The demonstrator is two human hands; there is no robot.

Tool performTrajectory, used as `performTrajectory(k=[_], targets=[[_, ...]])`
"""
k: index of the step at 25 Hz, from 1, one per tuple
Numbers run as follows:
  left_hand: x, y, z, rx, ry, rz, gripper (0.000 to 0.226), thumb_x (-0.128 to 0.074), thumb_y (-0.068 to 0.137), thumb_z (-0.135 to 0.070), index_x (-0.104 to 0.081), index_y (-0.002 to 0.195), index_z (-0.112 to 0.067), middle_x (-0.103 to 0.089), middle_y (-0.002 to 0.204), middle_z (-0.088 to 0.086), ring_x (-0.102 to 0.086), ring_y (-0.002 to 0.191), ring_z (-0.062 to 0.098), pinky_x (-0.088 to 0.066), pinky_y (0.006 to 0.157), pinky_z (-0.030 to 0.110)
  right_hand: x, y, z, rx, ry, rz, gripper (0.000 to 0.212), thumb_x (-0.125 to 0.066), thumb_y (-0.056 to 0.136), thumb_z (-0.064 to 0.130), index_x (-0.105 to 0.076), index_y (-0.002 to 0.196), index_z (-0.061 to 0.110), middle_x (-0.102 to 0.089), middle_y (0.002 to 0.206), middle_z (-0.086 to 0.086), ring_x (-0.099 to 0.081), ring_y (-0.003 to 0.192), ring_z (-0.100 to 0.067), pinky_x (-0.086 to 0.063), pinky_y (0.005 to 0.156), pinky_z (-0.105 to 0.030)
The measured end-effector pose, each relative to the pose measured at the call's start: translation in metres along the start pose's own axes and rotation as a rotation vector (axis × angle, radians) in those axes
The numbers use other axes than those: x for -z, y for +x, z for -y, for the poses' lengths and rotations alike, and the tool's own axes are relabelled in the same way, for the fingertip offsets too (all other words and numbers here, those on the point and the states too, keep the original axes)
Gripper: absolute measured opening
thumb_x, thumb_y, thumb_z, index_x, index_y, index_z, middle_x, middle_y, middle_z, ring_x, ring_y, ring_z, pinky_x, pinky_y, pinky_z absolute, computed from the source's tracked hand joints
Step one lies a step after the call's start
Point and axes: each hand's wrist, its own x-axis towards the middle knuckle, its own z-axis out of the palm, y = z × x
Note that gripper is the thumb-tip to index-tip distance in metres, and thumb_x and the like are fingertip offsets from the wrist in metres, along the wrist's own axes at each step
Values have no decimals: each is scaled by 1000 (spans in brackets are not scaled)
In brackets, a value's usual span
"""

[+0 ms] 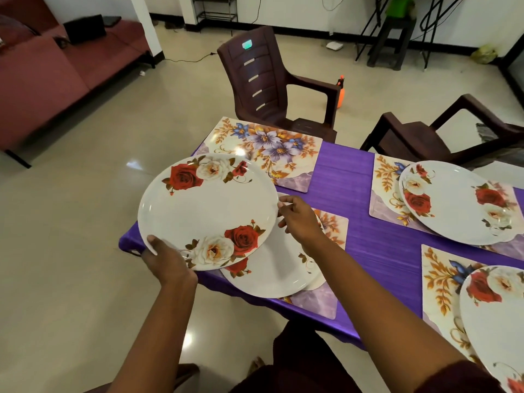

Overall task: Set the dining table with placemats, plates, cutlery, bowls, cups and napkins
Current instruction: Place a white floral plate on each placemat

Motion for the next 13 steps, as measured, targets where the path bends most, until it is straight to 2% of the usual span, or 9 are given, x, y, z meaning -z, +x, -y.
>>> performTrajectory(k=[3, 6, 10, 13], targets=[[-28, 2, 1, -66, 52, 4, 38, -39, 102, -43, -40, 134, -23, -53, 123, -1, -57, 108, 19, -52, 77, 27, 6, 16, -4, -17, -19, 20, 31, -54, 98, 23, -51, 128, 15, -67, 98, -3, -64, 75, -13, -48, 58, -22], [-65, 12, -2, -163, 133, 53, 36, -35, 104, -38, -39, 135, -19, -51, 127, 2, -54, 106, 16, -48, 63, 14, 10, 40, -3, -51, -35, 2, 21, -52, 99, 18, -50, 119, 13, -66, 99, -5, -63, 71, -11, -46, 52, -19], [-125, 46, -6, -146, 264, 132, 32, -37, 104, -33, -40, 133, -21, -52, 123, 4, -54, 100, 21, -49, 73, 28, 14, 94, -1, -138, -29, -83, 19, -55, 97, 13, -50, 115, 10, -66, 103, -11, -67, 83, -22, -53, 65, -35], [-166, 74, -6, -157, 396, 244, 34, -42, 98, -18, -40, 132, -17, -55, 124, 10, -55, 97, 24, -53, 85, 39, 20, 133, 2, -175, -53, -141, 24, -59, 93, 13, -50, 116, 11, -66, 107, -9, -65, 95, -25, -55, 76, -40]])
